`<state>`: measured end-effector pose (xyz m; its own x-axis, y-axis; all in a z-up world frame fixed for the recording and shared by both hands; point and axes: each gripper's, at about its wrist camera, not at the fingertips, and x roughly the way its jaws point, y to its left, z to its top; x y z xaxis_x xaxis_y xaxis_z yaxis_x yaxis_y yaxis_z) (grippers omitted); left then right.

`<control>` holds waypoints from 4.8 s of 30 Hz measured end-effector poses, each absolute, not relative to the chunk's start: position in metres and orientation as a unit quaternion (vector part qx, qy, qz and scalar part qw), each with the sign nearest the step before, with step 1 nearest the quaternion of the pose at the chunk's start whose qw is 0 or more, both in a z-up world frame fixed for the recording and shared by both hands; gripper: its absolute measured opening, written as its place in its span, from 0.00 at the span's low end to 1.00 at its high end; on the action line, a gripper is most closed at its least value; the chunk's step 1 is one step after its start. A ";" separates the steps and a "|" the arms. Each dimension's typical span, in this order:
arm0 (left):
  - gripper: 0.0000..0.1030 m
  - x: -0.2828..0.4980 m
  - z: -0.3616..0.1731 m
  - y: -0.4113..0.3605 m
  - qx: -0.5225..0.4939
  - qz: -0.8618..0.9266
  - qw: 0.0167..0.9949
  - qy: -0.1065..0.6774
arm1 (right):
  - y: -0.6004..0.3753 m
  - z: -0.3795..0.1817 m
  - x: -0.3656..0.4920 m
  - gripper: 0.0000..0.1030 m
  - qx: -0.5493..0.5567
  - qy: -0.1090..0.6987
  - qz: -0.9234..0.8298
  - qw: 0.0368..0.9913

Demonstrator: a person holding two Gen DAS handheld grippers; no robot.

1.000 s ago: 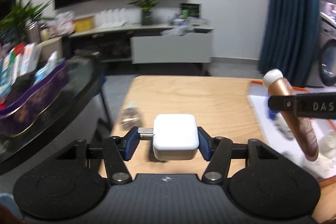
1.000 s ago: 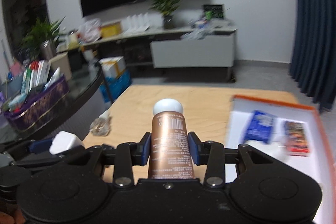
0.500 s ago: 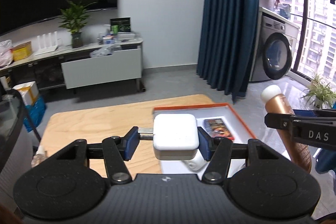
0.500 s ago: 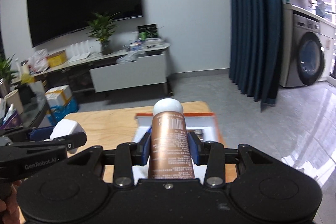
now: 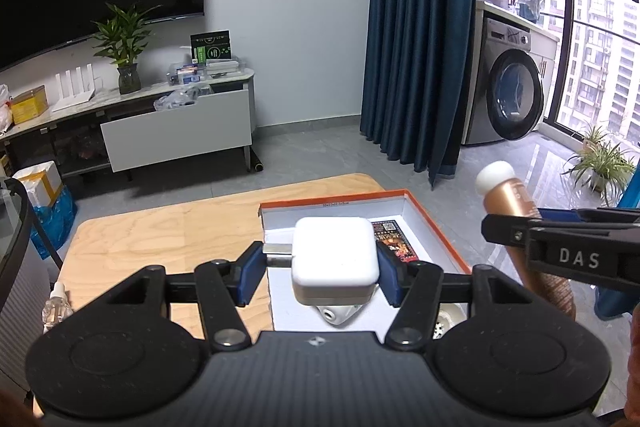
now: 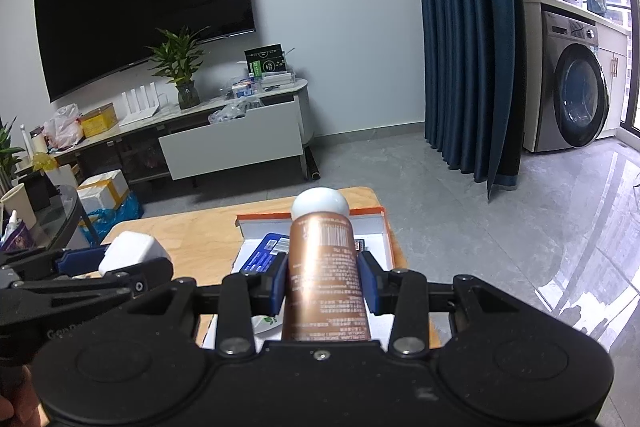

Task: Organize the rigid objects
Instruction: 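Hold the white charger and bronze tube above the white box with both tools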

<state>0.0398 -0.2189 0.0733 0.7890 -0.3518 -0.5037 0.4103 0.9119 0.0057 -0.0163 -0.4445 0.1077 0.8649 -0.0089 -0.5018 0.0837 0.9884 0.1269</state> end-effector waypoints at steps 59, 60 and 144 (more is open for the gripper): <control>0.57 0.032 0.074 -0.217 0.051 -0.197 0.945 0.255 | -0.426 0.098 0.006 0.45 0.050 0.282 -0.021 0.958; 0.57 0.032 0.074 -0.217 0.051 -0.197 0.945 0.256 | -0.426 0.098 0.006 0.45 0.048 0.282 -0.021 0.958; 0.57 0.047 0.057 -0.214 0.045 -0.192 0.940 0.280 | -0.434 0.072 0.031 0.45 0.053 0.317 -0.039 0.946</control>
<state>0.0474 -0.2143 0.0568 0.7697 -0.3360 -0.5429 0.3863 0.9221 -0.0230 0.0309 -0.4345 0.0717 0.7956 -0.0407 -0.6045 0.1081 0.9913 0.0756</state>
